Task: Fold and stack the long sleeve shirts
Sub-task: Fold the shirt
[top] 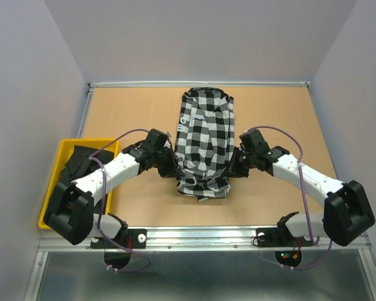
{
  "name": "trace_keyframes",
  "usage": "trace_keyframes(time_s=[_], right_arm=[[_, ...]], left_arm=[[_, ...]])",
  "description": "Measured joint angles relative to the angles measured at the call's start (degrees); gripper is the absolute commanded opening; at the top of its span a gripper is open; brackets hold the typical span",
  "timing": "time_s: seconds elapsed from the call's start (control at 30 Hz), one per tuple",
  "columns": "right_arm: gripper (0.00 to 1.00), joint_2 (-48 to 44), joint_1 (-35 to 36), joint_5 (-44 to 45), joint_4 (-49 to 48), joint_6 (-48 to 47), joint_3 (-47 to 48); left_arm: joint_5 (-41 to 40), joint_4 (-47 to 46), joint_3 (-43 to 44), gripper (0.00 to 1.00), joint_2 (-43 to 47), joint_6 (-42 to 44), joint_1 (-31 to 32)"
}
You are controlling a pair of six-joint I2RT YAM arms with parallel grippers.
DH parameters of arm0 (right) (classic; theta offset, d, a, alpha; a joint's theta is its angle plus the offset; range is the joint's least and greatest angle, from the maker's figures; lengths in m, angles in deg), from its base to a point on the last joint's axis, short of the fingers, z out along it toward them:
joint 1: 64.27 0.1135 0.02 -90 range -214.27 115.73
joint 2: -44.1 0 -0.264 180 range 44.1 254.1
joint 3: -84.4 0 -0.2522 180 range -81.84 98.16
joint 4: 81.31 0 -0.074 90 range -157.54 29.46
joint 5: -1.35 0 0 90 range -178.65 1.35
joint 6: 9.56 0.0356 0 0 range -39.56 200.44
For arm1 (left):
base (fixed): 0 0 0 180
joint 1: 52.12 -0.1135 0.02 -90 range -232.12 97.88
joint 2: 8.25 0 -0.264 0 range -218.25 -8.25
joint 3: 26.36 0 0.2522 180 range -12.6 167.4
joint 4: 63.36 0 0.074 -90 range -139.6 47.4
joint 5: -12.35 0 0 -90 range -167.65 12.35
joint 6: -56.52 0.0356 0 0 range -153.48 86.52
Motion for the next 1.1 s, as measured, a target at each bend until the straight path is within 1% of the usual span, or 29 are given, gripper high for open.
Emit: trace_keyframes(time_s=[0.17, 0.2, 0.33, 0.4, 0.53, 0.8, 0.9, 1.1], right_arm=[[0.01, 5.2, -5.3, -0.2, 0.2, -2.2, 6.6], [0.01, 6.4, -7.1, -0.1, 0.3, -2.7, 8.0], [0.01, 11.0, -11.4, -0.3, 1.0, -4.5, 13.7], [0.01, 13.4, -12.7, -0.5, 0.9, -5.4, 16.8], [0.0, 18.8, -15.1, -0.7, 1.0, -6.9, 23.3], [0.0, 27.8, -16.7, -0.9, 1.0, -8.4, 31.2], [0.01, 30.4, -17.2, -1.1, 0.8, -8.8, 32.8], [0.01, 34.3, -18.5, -1.2, 0.8, -9.8, 35.0]], left_arm=[[1.7, -1.1, 3.9, 0.0, -3.5, 0.9, -6.3], [1.9, -1.2, 5.1, 0.0, -4.8, 1.1, -8.1], [3.1, -1.2, 11.8, 0.0, -10.9, 2.7, -11.8], [3.6, -1.4, 16.7, 0.0, -14.8, 3.4, -12.6], [4.7, -2.9, 23.2, 0.0, -19.8, 4.5, -13.7], [6.3, -3.8, 35.1, 0.0, -32.9, 6.7, -15.1], [6.1, -3.8, 37.5, 0.0, -36.3, 7.5, -15.2], [5.2, -3.9, 40.9, 0.01, -40.0, 8.7, -15.4]])
